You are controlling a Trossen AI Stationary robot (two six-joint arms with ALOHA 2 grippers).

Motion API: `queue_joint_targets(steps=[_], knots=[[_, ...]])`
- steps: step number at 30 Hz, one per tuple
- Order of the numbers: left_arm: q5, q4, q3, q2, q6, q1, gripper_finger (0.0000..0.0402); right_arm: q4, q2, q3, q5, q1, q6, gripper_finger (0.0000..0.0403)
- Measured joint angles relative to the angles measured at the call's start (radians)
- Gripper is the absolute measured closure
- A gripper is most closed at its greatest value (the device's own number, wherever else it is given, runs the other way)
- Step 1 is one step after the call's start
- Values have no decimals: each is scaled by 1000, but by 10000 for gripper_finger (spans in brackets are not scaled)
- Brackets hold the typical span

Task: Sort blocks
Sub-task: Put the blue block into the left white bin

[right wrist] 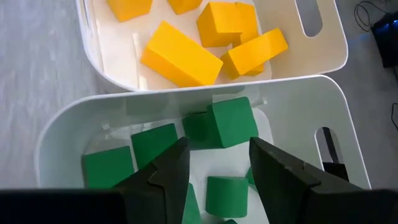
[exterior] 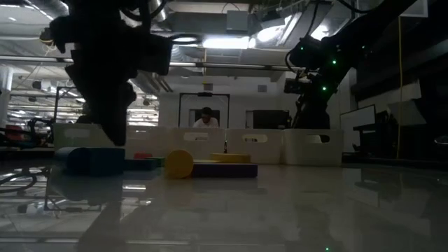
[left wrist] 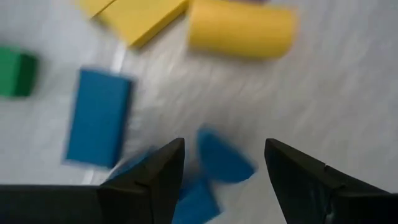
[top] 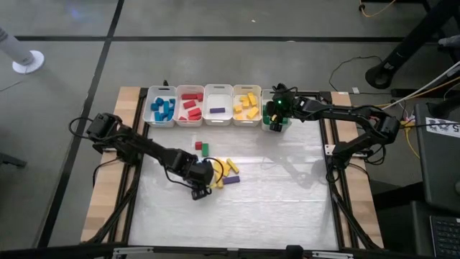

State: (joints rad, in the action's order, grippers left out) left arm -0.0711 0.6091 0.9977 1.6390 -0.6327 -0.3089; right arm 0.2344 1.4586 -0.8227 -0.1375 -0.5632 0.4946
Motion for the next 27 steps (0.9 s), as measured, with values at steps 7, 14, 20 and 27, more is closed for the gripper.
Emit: queue_joint_targets(steps=[7, 14, 20, 27], knots=[[0, 92, 18, 0, -61, 18, 190, 1, 0, 0, 0, 0, 0, 236], [1, 45, 18, 0, -86, 14, 190, 0, 0, 0, 0, 0, 0, 236], [0, 29, 18, 0, -102, 14, 190, 1, 0, 0, 0, 0, 0, 236], [0, 27, 18, 19, -111, 1, 190, 1, 0, 0, 0, 0, 0, 236]])
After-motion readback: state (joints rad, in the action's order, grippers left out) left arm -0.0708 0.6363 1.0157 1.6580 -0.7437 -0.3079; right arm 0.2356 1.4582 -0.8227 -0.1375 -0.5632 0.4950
